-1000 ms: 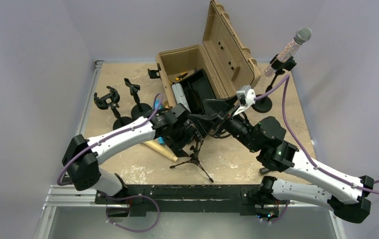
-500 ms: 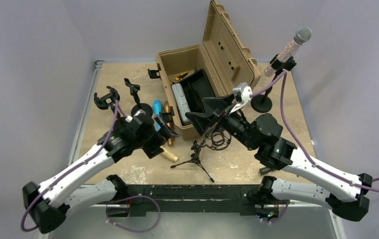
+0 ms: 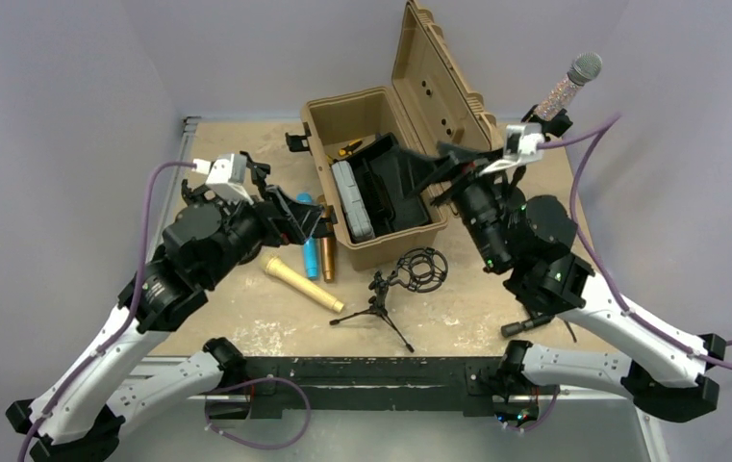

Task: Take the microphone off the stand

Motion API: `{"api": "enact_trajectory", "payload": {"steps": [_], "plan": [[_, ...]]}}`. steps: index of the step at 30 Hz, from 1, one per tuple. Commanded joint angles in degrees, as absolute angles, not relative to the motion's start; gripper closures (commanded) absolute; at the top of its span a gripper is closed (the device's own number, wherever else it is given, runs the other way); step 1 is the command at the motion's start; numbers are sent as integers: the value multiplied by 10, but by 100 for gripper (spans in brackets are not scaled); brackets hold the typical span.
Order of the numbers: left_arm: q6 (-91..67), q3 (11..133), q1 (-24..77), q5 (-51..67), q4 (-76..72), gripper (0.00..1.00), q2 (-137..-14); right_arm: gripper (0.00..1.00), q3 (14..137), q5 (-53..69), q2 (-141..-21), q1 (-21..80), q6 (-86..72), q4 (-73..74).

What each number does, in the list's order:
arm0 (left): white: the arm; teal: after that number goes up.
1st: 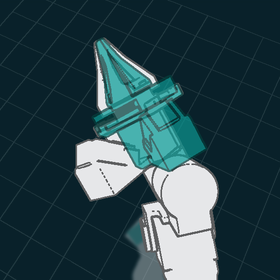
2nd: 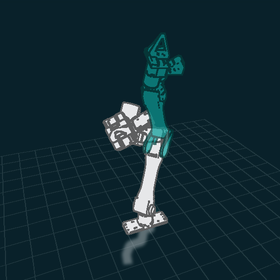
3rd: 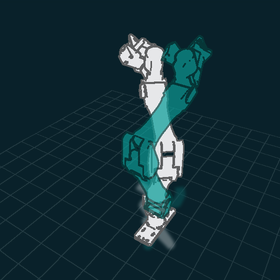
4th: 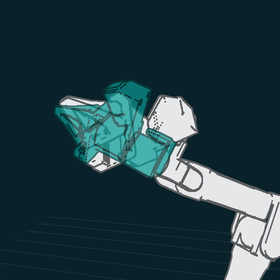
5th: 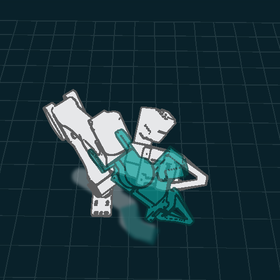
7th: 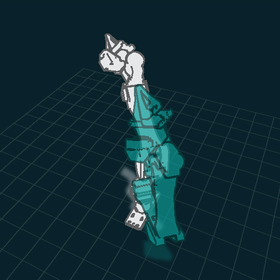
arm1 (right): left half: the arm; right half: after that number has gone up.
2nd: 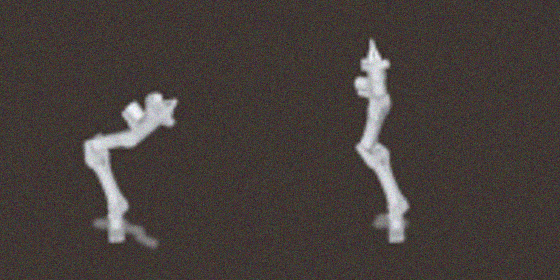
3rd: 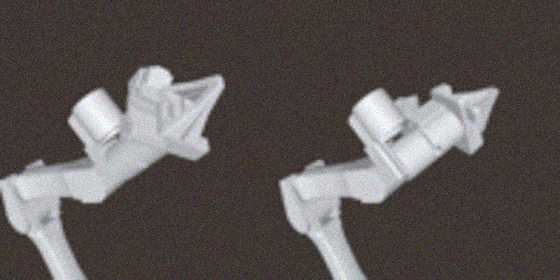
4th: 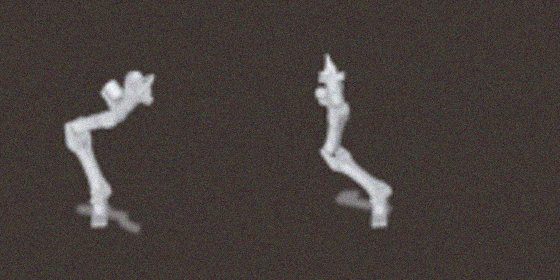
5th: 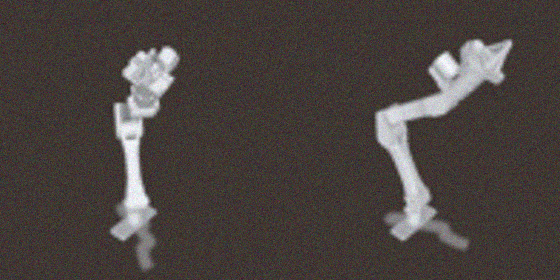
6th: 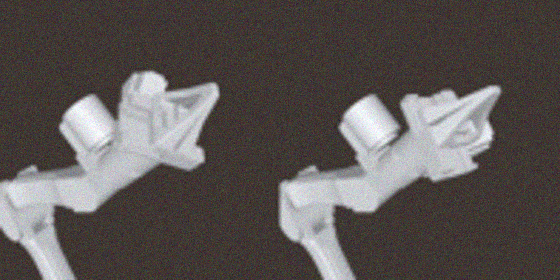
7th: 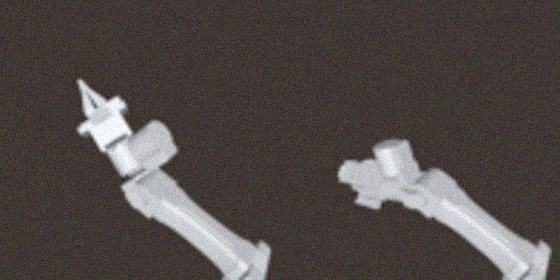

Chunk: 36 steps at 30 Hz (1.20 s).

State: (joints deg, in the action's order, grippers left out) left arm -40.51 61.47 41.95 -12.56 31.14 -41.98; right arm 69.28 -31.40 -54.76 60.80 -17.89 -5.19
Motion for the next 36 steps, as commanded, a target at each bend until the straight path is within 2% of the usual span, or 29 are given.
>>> {"api": "enact_trajectory", "payload": {"steps": [1, 4, 10, 15, 19, 26, 36], "plan": [[-271, 657, 417, -38, 205, 1, -474, 1, 788, -451, -596, 539, -179, -2], [-255, 665, 417, 4, 160, 1, -499, 1, 844, -357, -633, 405, -172, 22], [-228, 664, 417, 63, 136, 1, -526, 1, 926, -426, -699, 307, -158, 12], [-207, 626, 418, 61, 138, 1, -493, 1, 967, -406, -748, 170, -180, 20], [-198, 610, 420, 49, 134, 1, -472, 1, 971, -345, -757, 80, -202, 21], [-158, 603, 464, 41, 128, 1, -472, 1, 935, -320, -738, 30, -200, -17], [-139, 599, 491, 36, 124, 1, -484, 2, 889, -170, -793, -42, -172, -94]]}}
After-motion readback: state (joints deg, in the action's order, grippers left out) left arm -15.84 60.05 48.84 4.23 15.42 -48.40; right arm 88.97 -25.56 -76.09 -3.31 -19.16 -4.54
